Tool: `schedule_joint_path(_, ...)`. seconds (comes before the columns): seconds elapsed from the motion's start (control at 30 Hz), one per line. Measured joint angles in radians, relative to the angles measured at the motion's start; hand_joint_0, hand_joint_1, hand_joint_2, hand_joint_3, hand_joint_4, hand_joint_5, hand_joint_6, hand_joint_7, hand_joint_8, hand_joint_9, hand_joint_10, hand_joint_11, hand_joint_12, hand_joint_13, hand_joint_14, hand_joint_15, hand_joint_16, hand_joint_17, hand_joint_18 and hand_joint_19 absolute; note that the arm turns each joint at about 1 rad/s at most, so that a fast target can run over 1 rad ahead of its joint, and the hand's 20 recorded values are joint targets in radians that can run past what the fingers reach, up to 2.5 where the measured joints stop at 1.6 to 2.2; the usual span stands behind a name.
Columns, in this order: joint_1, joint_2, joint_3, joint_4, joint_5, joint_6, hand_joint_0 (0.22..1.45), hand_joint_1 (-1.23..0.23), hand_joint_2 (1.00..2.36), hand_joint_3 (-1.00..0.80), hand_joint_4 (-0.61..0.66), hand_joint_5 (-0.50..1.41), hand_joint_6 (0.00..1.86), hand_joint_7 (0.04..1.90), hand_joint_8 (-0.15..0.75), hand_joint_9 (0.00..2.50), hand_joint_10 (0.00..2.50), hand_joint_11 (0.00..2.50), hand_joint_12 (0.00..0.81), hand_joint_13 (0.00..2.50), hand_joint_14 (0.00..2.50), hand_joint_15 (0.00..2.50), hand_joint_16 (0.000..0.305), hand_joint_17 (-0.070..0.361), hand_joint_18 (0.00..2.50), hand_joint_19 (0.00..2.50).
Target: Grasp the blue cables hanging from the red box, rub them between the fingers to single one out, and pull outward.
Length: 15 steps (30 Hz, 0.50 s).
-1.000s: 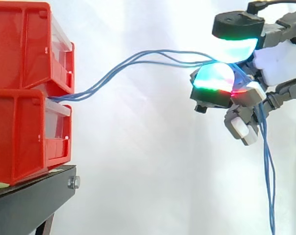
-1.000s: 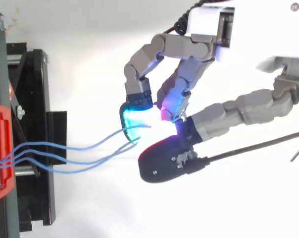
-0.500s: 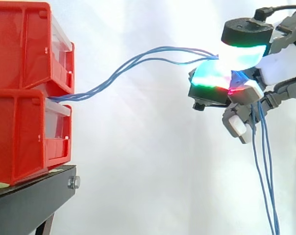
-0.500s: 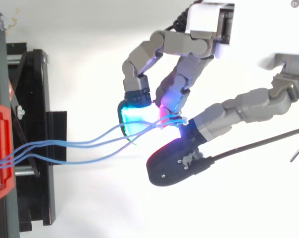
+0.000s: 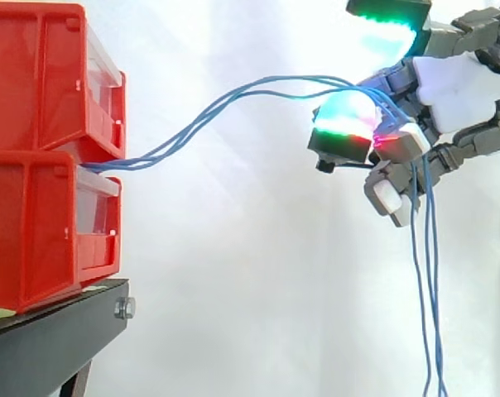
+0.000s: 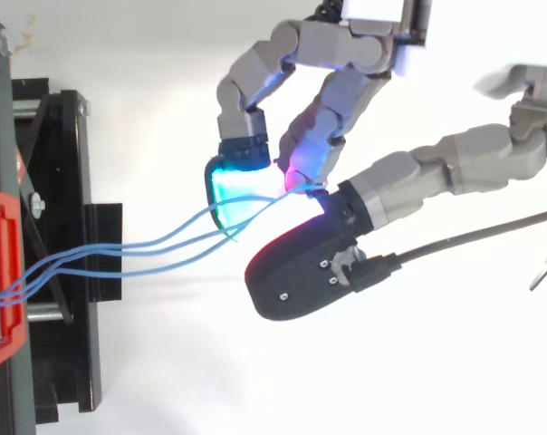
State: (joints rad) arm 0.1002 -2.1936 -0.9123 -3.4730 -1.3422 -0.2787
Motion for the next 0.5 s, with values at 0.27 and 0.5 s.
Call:
schedule_joint_path(0.27,-0.005,0.0,0.008,-0.001,0.0,-0.009,0.6,-0.77,1.02,-0.23,0.07,-0.15,0.86,1.06,0.248,1.17,0.03,0.79,0.341,0.8,0.03,0.62,0.047,0.106,0.64,0.67)
schedule_joint_path(0.5,-0.008,0.0,0.009,-0.003,-0.004,-0.01,0.69,-0.94,1.01,-0.38,-0.01,-0.16,0.87,1.04,0.222,1.12,0.02,0.77,0.334,0.78,0.03,0.6,0.047,0.105,0.65,0.61)
